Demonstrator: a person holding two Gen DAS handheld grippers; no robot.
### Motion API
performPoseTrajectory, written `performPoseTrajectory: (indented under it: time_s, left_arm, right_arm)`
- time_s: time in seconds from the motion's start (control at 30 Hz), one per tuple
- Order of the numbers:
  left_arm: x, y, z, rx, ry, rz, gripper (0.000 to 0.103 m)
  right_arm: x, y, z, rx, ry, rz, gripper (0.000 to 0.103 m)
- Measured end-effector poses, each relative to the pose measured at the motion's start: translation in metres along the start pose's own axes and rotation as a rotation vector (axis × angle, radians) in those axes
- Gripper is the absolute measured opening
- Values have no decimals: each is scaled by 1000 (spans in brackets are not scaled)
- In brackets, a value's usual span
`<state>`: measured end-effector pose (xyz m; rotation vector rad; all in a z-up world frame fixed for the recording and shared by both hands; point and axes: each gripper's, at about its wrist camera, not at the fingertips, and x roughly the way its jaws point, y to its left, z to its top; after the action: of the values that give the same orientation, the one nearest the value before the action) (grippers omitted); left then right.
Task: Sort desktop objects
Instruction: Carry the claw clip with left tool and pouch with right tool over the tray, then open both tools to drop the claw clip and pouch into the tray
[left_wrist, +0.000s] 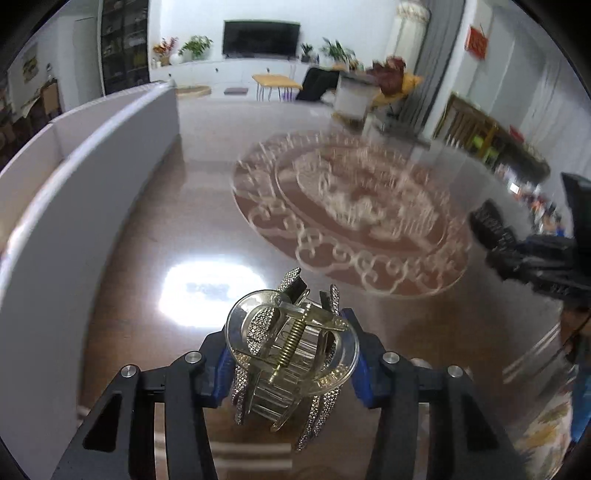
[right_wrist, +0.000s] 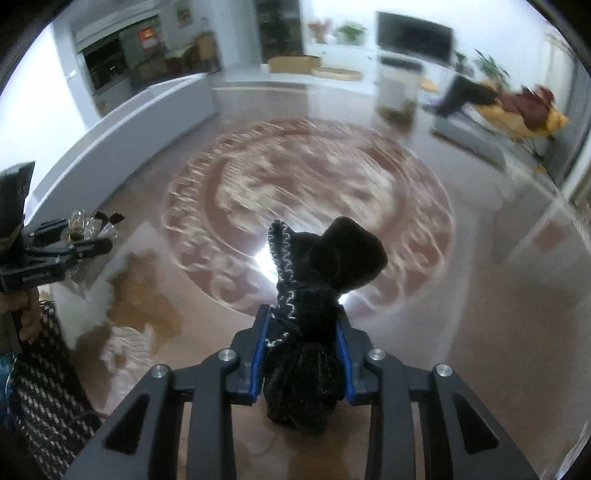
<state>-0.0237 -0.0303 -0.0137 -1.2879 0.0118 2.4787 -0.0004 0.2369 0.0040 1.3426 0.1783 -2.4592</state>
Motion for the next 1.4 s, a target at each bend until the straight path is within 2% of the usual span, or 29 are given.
performPoseTrajectory:
  time_s: [0.1,0.17,0.27,0.37,0.43,0.53,0.6,0.7,0.73,0.77,0.8,0.83,0.87,0.9,1.07,1.2,1.27,1.4]
  left_arm:
    - [-46,23,22,-44,-76,-6,51]
    - [-79,46,39,-72,-129,18,51]
    - [-122,101,63,-158,-180,86,51]
    - [-142,164,71,-253,-172,204,51]
    - [-145,204,64,-322,-134,260,51]
    - [-135,253,42,-401,-52,341,51]
    - [-123,279,25,-454,6,363,51]
    - [-104,302,8,-510,80,362,51]
    - [-99,307,5,-520,108,366,52]
    - [-93,308,1,-533,135,382,55]
    - [-91,312,-3,-544,148,399,60]
    - [-89,312,-5,-555,150,412,73]
    - [-91,312,-6,-559,142,421,83]
    - [-101,314,-11,-557,124,435,85]
    - [-131,287,-7,-544,5,571,85]
    - [-157,254,-7,-557,-96,609,88]
    - [-168,237,-8,-559,-137,625,96]
    - [-184,214,-8,-554,-198,672,100]
  right_arm:
    - [-19,41,51,-93,-58,54,32]
    - [-27,76,96,-159,-105,108,32]
    - [-29,131,160,-228,-168,208,33]
    - [-13,198,217,-284,-192,334,33]
    - [5,236,235,-305,-174,401,33]
    - [50,303,248,-355,-88,487,34]
    - [81,338,243,-399,-15,502,34]
    - [123,375,232,-477,99,467,36]
    - [134,380,230,-489,135,442,45]
    - [145,386,227,-503,166,415,73]
    - [146,389,226,-512,166,416,92]
    - [144,388,225,-521,150,422,103]
    - [140,385,227,-527,134,417,103]
    - [135,380,228,-524,120,408,103]
    - [109,360,231,-545,69,325,103]
    - [85,352,232,-569,29,282,103]
    - [75,348,228,-568,16,278,103]
    - [57,345,223,-579,-6,266,103]
